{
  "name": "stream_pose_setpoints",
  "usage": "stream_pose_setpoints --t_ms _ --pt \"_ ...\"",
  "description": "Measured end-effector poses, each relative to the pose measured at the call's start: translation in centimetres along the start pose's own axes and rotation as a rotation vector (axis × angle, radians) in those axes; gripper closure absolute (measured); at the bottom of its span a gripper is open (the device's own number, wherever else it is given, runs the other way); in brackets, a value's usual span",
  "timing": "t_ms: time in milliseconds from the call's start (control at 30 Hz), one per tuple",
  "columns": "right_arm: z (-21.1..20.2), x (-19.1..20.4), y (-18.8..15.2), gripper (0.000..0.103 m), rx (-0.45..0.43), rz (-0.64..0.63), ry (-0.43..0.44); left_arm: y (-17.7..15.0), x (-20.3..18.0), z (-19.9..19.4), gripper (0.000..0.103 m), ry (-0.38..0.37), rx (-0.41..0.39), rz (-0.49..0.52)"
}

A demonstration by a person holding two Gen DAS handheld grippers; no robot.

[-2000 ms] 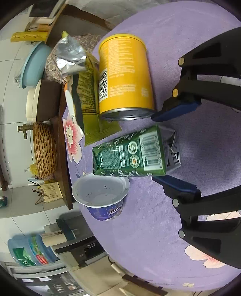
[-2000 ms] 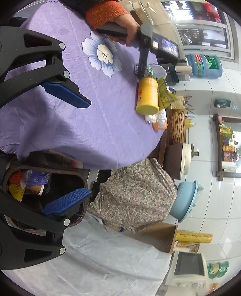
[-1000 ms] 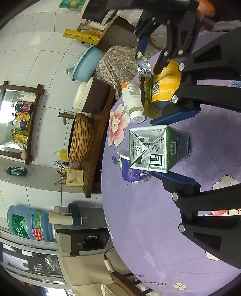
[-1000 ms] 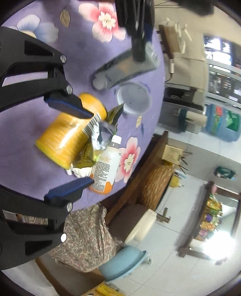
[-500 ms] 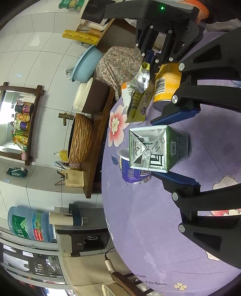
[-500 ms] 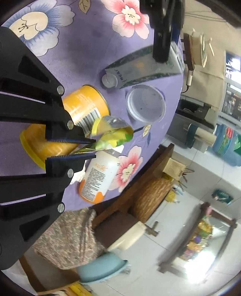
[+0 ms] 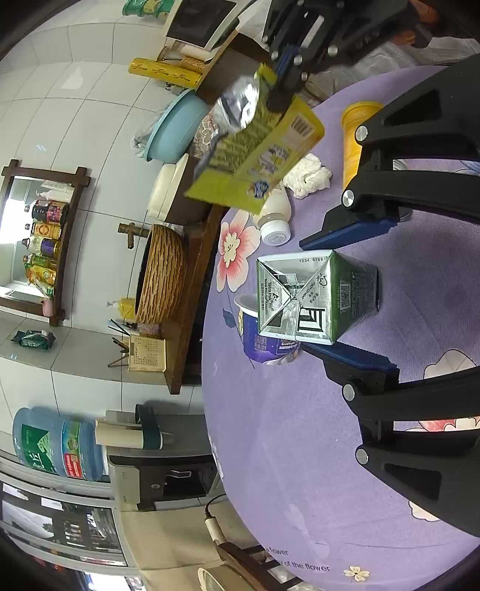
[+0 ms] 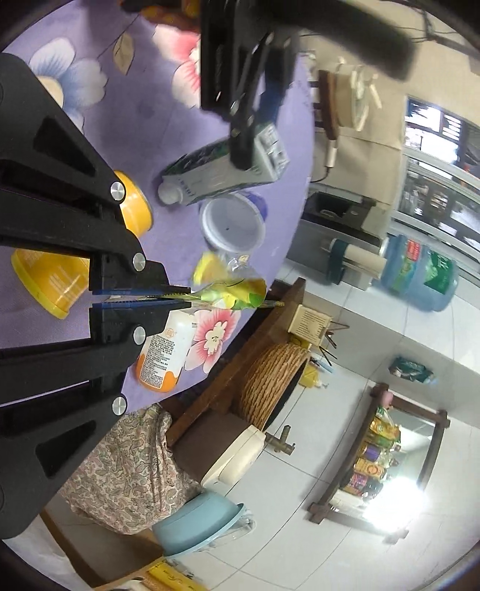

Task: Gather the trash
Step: 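Grasp the yellow snack wrapper with the right gripper while the left gripper holds the carton, then carry the green carton and yellow wrapper over the bin with both grippers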

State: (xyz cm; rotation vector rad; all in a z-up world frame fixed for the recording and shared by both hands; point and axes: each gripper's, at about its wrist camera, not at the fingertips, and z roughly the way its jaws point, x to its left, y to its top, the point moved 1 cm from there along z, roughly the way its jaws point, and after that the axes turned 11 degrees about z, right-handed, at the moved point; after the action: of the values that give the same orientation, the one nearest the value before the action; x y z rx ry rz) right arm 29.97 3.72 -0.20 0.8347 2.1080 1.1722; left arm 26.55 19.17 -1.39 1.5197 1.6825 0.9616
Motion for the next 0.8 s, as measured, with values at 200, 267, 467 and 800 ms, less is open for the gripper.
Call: stream_pose_setpoints --t_ms 200,267,467,800 --pt "-4.3 -1.3 0.0 0.101 -0.035 0.115 0.04 0.1 0.3 -0.3 0.055 0.007 -0.013 -0.008" --pt "-5.9 -1.7 -0.4 0.101 -0.044 0.144 0.052 0.1 0.2 -0.3 0.055 0.01 -0.02 -0.007" --pt "-11.3 -3.1 -2.6 0.101 -0.087 0.237 0.065 0.2 -0.3 -1.3 0.055 0.022 -0.062 0.015" --pt "-19.1 -6.0 -9.5 0.101 -0.1 0.363 -0.007 0.4 -1.7 -2.4 0.055 0.017 -0.099 0.05"
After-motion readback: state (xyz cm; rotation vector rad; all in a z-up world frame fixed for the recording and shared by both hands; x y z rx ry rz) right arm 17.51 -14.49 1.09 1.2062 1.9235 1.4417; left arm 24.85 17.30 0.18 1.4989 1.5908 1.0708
